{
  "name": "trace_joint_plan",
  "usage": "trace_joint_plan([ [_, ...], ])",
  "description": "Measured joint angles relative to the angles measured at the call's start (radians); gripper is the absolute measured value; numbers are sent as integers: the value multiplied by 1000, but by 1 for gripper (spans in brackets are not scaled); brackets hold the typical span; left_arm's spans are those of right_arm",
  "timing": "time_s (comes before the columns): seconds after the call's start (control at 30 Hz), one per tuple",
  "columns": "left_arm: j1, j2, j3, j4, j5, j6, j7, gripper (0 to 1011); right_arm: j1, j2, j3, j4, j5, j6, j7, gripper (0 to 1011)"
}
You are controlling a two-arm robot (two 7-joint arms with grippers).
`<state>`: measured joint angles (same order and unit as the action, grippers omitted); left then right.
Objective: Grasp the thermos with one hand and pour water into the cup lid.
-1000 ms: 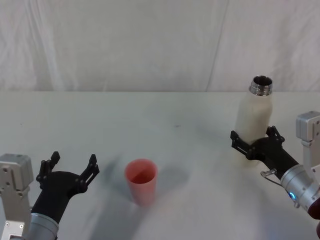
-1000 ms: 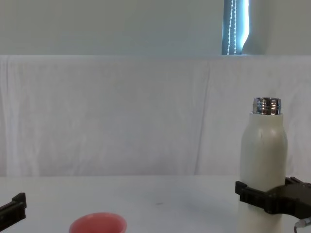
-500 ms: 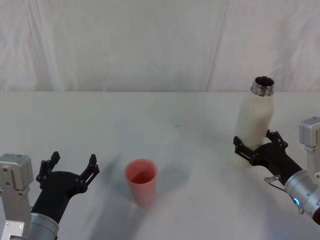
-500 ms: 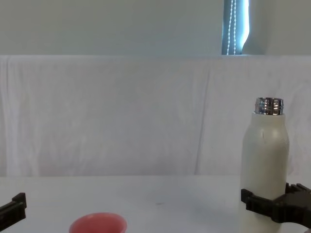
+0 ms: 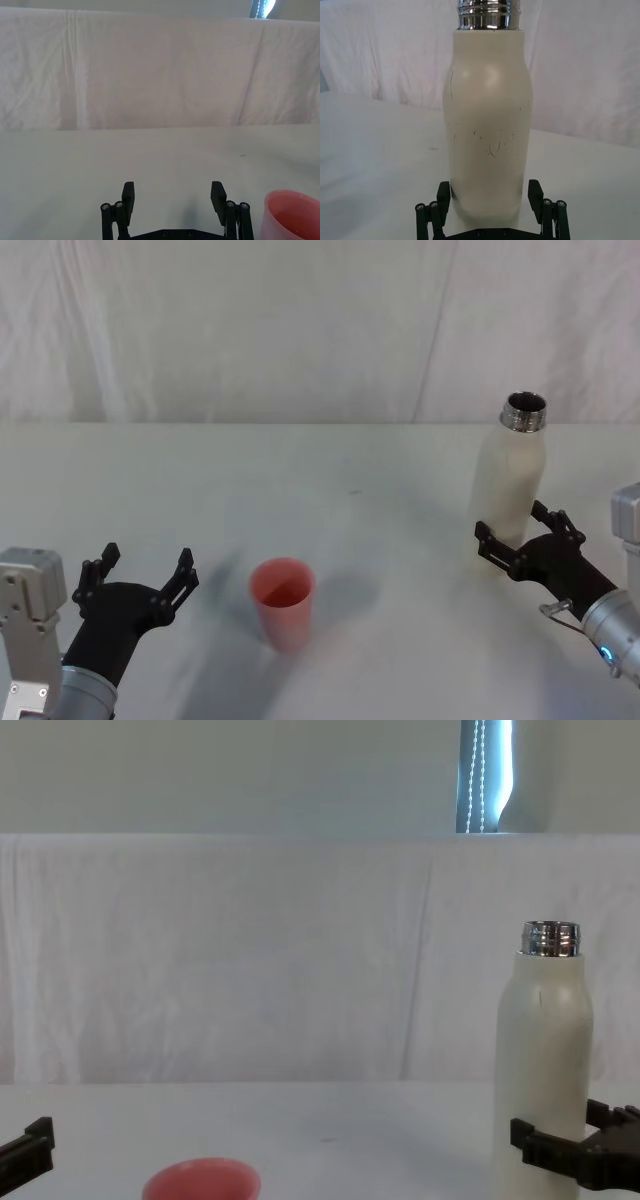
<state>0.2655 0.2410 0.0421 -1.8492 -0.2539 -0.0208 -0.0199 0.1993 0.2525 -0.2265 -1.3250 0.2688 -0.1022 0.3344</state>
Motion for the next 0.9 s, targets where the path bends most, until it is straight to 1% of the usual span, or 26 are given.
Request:
trace_joint_plan([
  [0.1, 0, 0, 0, 0, 0, 0, 0, 1001, -11, 6, 4, -16, 7, 4, 3, 1001],
  [0.3, 0, 0, 0, 0, 0, 0, 0, 1001, -55, 27, 21, -69, 28, 19, 3, 1001],
  [0.4, 0, 0, 0, 0, 0, 0, 0, 1001, -69, 32, 28, -83, 35, 22, 1, 1001],
  [0.5, 0, 0, 0, 0, 0, 0, 0, 1001, -95, 38, 41, -109, 49, 25, -7, 1001],
  [0.73, 0, 0, 0, 0, 0, 0, 0, 1001, -131, 37, 69, -147, 79, 24, -24, 1001],
  [0.9, 0, 0, 0, 0, 0, 0, 0, 1001, -161, 28, 94, -185, 101, 14, -45, 1001],
])
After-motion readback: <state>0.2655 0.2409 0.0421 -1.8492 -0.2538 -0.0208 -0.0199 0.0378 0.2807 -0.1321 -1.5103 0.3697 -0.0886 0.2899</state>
